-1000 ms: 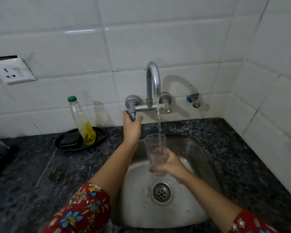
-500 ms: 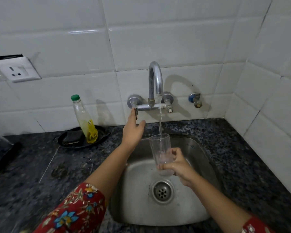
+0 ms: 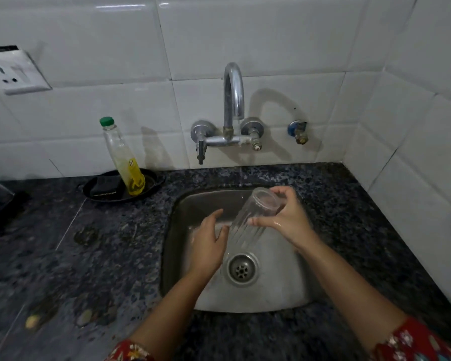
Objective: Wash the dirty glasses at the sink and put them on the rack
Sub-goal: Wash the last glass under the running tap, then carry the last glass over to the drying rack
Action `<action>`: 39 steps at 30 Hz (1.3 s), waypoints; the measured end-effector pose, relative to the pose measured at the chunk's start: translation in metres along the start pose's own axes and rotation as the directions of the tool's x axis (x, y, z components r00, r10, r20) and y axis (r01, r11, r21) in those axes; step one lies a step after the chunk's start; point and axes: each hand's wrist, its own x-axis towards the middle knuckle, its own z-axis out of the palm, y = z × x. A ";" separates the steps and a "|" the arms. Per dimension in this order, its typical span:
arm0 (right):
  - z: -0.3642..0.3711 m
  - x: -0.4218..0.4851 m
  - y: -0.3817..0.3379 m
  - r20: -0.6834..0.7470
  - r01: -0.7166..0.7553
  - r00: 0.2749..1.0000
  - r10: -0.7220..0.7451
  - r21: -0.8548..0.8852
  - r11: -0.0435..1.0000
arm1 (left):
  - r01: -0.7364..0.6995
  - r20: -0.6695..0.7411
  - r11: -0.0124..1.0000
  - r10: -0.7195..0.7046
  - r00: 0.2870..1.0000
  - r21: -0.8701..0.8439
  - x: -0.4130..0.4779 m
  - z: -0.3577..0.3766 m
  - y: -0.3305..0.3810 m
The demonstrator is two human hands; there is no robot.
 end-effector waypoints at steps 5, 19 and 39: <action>0.002 -0.013 -0.007 0.028 0.181 0.984 -0.179 -0.120 0.976 | 0.116 0.000 0.988 -0.116 0.993 -0.101 -0.017 0.008 -0.003; 0.019 -0.019 0.021 -0.081 0.157 0.984 -0.159 -0.038 0.987 | 0.199 0.020 0.930 -0.203 0.979 -0.309 -0.021 -0.012 -0.004; 0.428 -0.003 -0.123 0.572 -0.673 0.693 0.439 0.731 0.110 | 0.122 -0.281 0.613 -0.519 0.807 -0.781 -0.007 -0.396 -0.171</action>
